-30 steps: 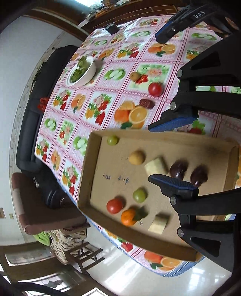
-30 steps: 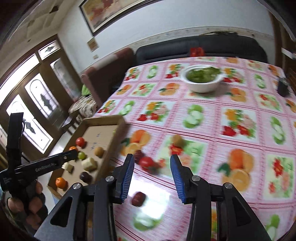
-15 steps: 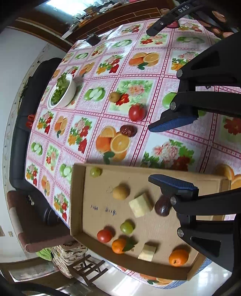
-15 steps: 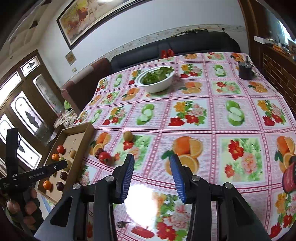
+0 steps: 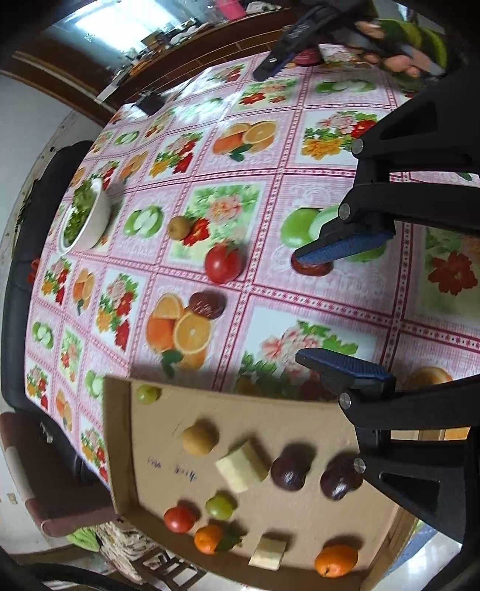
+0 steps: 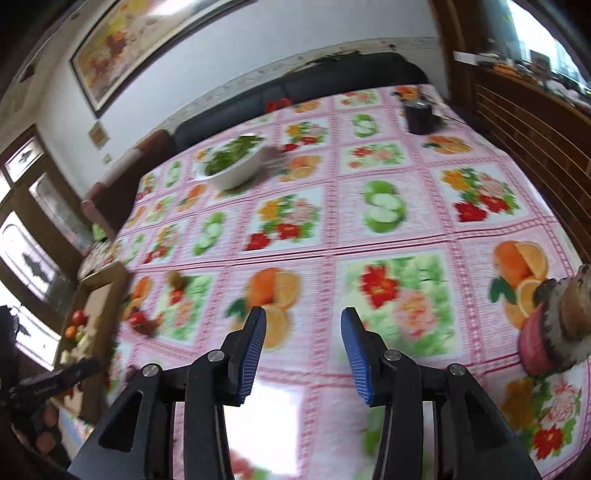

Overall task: Organize fruits
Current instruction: 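Withdraw both open tools from the box toward the loose fruits, then grasp a red date with the left tool while the right tool grasps a brown kiwi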

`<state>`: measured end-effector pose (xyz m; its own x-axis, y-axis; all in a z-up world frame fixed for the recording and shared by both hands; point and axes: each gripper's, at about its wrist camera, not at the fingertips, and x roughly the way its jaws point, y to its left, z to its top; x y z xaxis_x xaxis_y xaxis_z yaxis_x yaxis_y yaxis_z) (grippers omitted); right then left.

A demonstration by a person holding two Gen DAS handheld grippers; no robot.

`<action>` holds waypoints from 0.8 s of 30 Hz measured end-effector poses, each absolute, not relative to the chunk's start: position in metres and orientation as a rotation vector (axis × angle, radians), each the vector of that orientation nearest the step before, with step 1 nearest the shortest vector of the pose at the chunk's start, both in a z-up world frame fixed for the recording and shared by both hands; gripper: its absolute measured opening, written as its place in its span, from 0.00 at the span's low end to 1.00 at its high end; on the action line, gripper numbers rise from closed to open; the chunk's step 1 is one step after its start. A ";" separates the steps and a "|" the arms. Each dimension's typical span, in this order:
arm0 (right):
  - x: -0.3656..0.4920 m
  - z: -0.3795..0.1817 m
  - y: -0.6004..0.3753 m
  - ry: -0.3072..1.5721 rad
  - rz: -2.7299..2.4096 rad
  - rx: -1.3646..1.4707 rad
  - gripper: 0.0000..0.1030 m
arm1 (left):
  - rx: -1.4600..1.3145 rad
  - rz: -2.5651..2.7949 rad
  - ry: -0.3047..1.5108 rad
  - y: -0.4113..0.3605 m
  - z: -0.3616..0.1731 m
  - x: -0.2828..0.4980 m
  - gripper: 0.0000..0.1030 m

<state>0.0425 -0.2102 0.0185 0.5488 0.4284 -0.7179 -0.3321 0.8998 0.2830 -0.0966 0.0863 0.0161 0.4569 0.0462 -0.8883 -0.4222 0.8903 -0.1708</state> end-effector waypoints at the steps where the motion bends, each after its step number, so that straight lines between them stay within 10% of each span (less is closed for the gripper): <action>1: 0.050 0.015 -0.214 0.889 0.431 0.118 0.45 | -0.402 0.288 1.069 0.085 0.014 -0.097 0.44; 24: 0.077 -0.021 -0.003 0.982 0.743 -0.093 0.44 | -0.397 0.197 1.068 0.072 -0.016 -0.070 0.44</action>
<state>0.0775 -0.0031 -0.0207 0.3333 0.5279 -0.7812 -0.6085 0.7534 0.2495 -0.0695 0.0719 -0.0156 0.4734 -0.0336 -0.8802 -0.3450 0.9124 -0.2204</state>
